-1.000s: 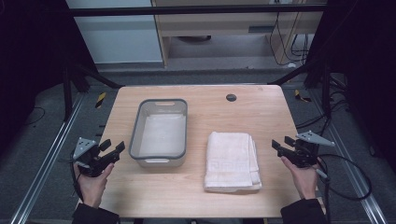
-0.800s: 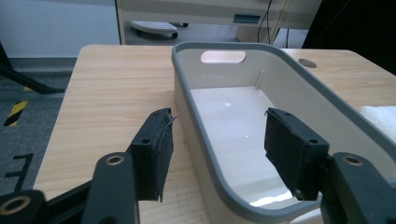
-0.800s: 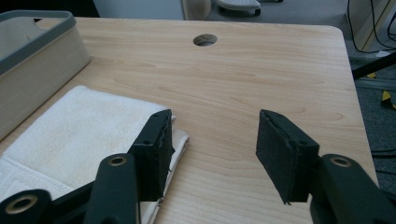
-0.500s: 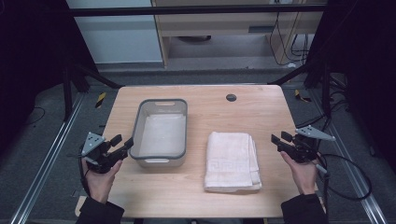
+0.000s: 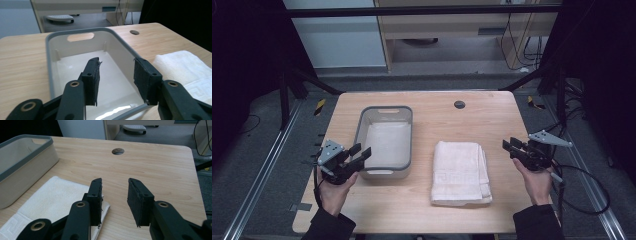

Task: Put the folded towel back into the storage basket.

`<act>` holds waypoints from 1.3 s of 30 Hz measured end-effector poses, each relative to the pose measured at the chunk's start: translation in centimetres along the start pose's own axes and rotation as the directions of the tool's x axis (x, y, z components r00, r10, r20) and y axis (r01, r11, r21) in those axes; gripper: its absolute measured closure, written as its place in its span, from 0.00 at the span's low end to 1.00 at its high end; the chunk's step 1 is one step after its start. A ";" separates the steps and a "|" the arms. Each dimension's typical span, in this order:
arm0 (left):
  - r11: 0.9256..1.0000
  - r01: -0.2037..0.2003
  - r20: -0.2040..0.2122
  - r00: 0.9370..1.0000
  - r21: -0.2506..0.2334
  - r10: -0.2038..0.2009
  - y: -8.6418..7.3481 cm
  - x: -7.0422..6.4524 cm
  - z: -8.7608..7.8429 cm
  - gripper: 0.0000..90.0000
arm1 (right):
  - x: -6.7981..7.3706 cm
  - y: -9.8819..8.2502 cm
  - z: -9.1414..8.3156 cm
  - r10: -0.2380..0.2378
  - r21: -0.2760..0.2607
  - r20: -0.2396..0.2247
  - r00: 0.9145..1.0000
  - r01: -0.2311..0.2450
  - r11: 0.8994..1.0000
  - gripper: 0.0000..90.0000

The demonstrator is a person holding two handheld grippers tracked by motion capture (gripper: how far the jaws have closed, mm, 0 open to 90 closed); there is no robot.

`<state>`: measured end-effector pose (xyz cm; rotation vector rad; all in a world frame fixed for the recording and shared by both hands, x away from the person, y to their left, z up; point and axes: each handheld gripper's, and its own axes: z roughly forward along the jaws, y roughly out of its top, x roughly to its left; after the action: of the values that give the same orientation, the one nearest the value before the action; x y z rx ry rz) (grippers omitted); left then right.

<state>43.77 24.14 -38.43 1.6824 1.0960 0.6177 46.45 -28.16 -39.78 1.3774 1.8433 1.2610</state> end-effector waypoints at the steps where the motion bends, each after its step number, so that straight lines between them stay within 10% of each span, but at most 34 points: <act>1: 1.000 -0.001 0.005 1.000 0.001 0.001 0.1 -0.2 0.1 0.63 | 0.0 0.1 0.0 -0.005 0.002 -0.002 1.000 0.005 1.000 0.74; 19: 0.999 -0.048 0.116 0.992 0.023 0.045 0.5 -5.3 2.8 0.62 | 0.6 1.2 0.2 -0.031 -0.013 -0.035 0.999 0.030 0.999 0.87; 39: 0.989 -0.128 0.208 0.972 0.078 0.109 -0.6 -10.5 6.1 0.56 | 0.7 1.4 2.5 -0.019 -0.010 -0.066 0.998 0.019 1.000 0.52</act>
<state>43.61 12.12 -40.26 1.8554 0.8937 0.4644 48.92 -26.48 -39.52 1.3253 1.8878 1.3182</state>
